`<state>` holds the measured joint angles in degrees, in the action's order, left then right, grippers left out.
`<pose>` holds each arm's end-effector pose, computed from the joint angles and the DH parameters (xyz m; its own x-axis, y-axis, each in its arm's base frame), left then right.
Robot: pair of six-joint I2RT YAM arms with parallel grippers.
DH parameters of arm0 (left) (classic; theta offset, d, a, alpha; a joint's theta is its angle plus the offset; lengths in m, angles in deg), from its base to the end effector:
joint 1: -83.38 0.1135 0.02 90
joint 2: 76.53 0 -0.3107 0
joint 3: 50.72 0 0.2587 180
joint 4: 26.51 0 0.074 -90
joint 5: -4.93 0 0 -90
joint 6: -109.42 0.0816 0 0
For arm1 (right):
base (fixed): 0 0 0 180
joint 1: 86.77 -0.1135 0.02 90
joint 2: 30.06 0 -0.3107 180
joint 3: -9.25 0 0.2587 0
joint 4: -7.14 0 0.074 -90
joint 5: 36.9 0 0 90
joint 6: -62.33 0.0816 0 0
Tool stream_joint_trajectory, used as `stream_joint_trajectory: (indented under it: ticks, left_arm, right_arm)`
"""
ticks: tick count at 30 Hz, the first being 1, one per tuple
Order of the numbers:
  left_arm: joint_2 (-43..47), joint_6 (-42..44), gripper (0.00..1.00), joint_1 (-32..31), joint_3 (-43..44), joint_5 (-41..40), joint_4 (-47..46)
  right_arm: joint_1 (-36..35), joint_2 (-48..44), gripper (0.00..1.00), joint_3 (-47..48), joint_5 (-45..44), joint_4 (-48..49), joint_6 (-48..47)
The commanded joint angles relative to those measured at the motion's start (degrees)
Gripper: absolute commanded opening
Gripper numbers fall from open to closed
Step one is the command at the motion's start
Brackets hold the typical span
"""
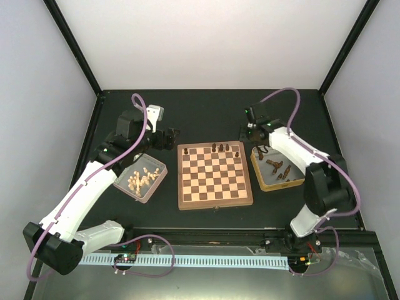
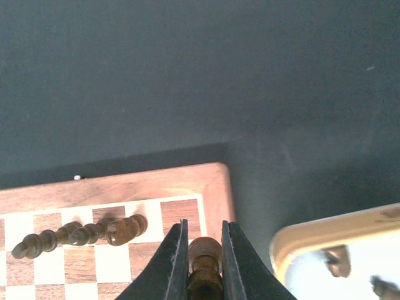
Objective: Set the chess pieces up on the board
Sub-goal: Place the chess piece on the chessboard.
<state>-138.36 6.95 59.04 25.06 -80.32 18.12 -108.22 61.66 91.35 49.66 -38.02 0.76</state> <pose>0.2323 -0.1125 0.3705 -0.5566 0.0156 -0.8306 0.3640 0.9033 -0.2270 0.3499 0.1322 0.2538 -0.8271 0.1856 -0.5305 0.0693 0.9704 0.2315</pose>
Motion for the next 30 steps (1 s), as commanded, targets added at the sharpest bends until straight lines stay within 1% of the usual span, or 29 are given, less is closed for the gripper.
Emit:
stream_joint_trajectory:
  ticks: [1,6,14,30]
  left_arm:
    - [1.2,0.6,0.99,0.4,-0.2,-0.2,-1.5]
    - [1.2,0.6,0.99,0.4,-0.2,0.0,-1.5]
    - [1.0,0.7,0.99,0.4,-0.2,0.0,-1.4]
    - [0.9,0.8,0.99,0.4,-0.2,-0.1,-1.3]
  right_arm:
    - [-2.7,6.1,0.09,3.8,-0.7,-2.1,-0.6]
    - [-4.9,11.4,0.10,7.9,-1.6,-3.5,-1.9]
    - [-6.2,16.7,0.10,10.4,-1.1,-4.0,-2.5]
    - [-7.0,18.8,0.13,10.2,-3.2,-4.6,-2.5]
